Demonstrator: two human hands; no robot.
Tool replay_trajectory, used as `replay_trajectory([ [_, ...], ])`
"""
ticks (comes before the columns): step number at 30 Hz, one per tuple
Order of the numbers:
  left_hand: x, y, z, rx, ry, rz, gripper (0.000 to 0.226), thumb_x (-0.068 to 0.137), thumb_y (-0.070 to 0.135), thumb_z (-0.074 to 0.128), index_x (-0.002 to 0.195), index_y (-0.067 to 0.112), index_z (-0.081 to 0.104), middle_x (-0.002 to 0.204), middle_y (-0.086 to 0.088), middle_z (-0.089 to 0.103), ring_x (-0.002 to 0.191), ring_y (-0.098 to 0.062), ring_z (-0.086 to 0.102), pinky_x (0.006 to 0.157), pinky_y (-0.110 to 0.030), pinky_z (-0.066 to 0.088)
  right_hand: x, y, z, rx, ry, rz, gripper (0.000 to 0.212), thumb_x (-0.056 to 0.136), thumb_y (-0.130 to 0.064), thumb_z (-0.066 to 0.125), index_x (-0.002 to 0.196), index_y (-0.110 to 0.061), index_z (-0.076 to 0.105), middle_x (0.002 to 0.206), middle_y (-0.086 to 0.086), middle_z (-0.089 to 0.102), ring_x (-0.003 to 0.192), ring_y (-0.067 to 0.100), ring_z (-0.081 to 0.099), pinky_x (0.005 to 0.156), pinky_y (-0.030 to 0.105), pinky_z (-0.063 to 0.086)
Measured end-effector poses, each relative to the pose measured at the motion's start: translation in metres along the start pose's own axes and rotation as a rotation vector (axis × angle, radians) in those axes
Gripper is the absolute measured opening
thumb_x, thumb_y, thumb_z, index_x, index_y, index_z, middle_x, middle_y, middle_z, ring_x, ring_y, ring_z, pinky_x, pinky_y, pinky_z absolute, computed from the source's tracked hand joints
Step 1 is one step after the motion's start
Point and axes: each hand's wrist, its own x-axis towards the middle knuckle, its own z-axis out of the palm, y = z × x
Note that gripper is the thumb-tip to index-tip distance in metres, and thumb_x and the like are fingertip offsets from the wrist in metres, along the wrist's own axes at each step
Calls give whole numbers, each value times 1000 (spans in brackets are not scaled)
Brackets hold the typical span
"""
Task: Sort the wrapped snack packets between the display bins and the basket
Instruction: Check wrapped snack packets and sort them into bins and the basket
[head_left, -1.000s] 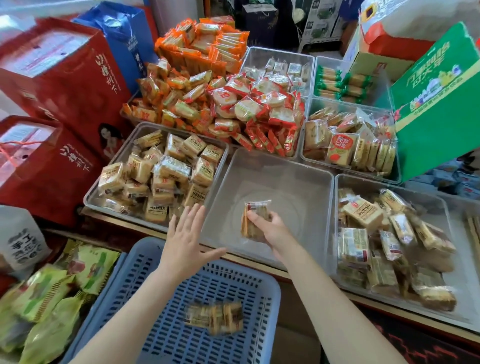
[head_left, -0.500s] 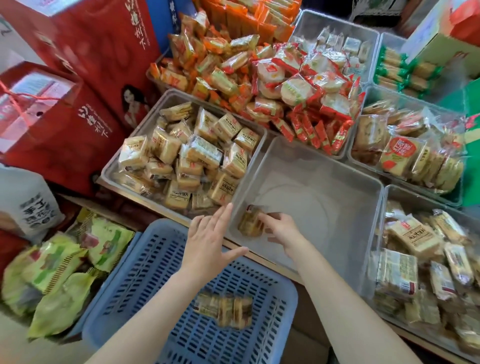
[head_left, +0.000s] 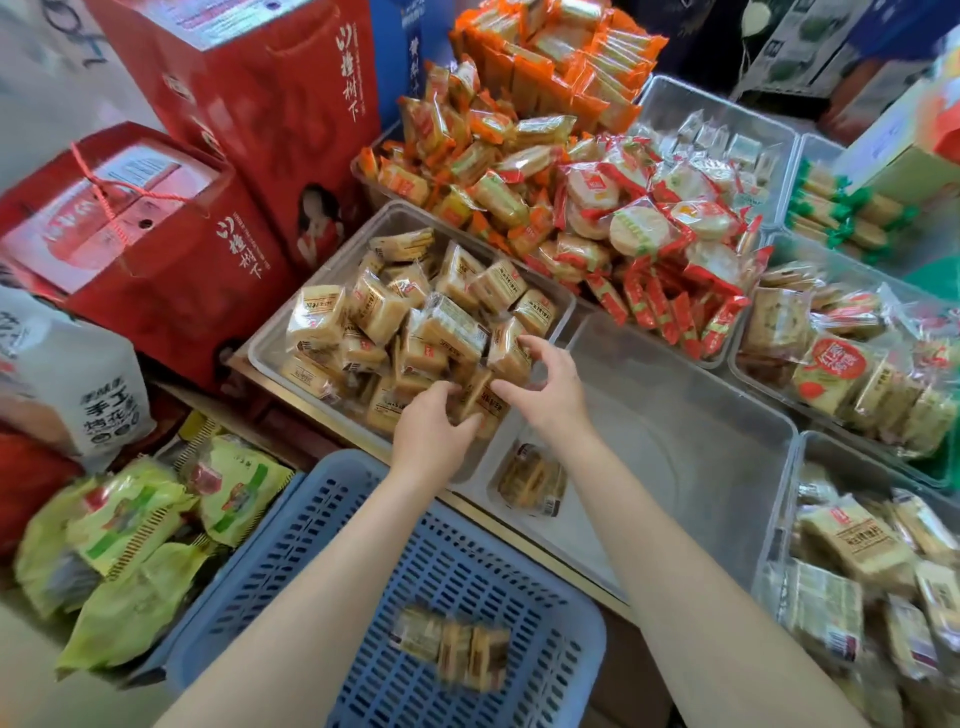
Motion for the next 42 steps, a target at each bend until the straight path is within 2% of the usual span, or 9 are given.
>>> replay_trajectory([
  [8, -4, -6, -14, -312, 81, -79, 33, 85, 31, 81, 114, 24, 69, 99, 12, 66, 92, 0, 62, 81, -21, 51, 6, -2, -2, 5, 157, -1, 38, 85, -30, 81, 120, -26, 65, 117, -10, 65, 104, 10, 57, 86, 28, 44],
  [12, -21, -13, -27, -520, 143, -122, 20, 86, 26, 79, 105, 26, 74, 92, 7, 66, 86, -10, 64, 69, -20, 56, -1, -2, 0, 59, 210, -10, 26, 89, -34, 75, 111, -30, 62, 109, -13, 64, 97, 14, 62, 86, 39, 56],
  [18, -37, -19, -43, -808, 151, -172, 23, 88, 20, 80, 107, 17, 68, 105, -7, 71, 92, -20, 70, 60, -17, 54, -16, -21, -2, 293, 292, 56, 7, 99, -21, 60, 105, -23, 60, 96, 10, 74, 69, 21, 73, 54, 28, 54],
  [23, -56, -25, -55, -857, 57, -132, 24, 90, 17, 77, 93, 16, 54, 93, -6, 69, 85, -22, 69, 59, -24, 51, -64, -22, -14, 448, 189, 107, 12, 101, -20, 57, 100, -16, 68, 89, 5, 72, 80, 17, 67, 64, 28, 56],
  [28, -91, -29, -55, -935, -74, -117, 48, 74, 37, 89, 109, 12, 68, 103, -10, 76, 97, -27, 72, 83, -41, 59, -133, -14, -37, 844, 59, 247, 14, 100, -18, 58, 92, -11, 68, 78, 2, 70, 71, 13, 68, 64, 29, 57],
  [31, -118, -19, -48, -964, -106, -125, 48, 71, 39, 81, 107, 10, 69, 91, -5, 76, 90, -22, 72, 82, -40, 58, -172, -6, -47, 924, -8, 285, 19, 102, -24, 54, 94, -12, 67, 85, 8, 71, 79, 22, 70, 72, 41, 57],
  [34, -147, -8, -44, -1008, -189, -135, 35, 72, 34, 78, 98, 12, 70, 83, -5, 73, 79, -21, 71, 71, -38, 58, -204, 1, -52, 943, -92, 331, 25, 103, -28, 49, 98, -10, 66, 91, 16, 71, 83, 29, 72, 81, 49, 56],
  [37, -178, 0, -42, -996, -252, -140, 28, 73, 28, 76, 96, 13, 70, 77, -4, 70, 68, -18, 70, 55, -34, 60, -230, 6, -55, 840, -171, 286, 20, 103, -23, 46, 106, -13, 64, 97, 16, 73, 85, 30, 74, 66, 44, 59],
  [42, -220, -6, -38, -885, -299, -115, 26, 77, 23, 78, 99, 10, 73, 83, -10, 70, 73, -22, 70, 57, -37, 60, -263, 14, -48, 680, -254, 242, 17, 103, -26, 50, 99, -13, 62, 88, 10, 70, 80, 26, 73, 65, 37, 59],
])
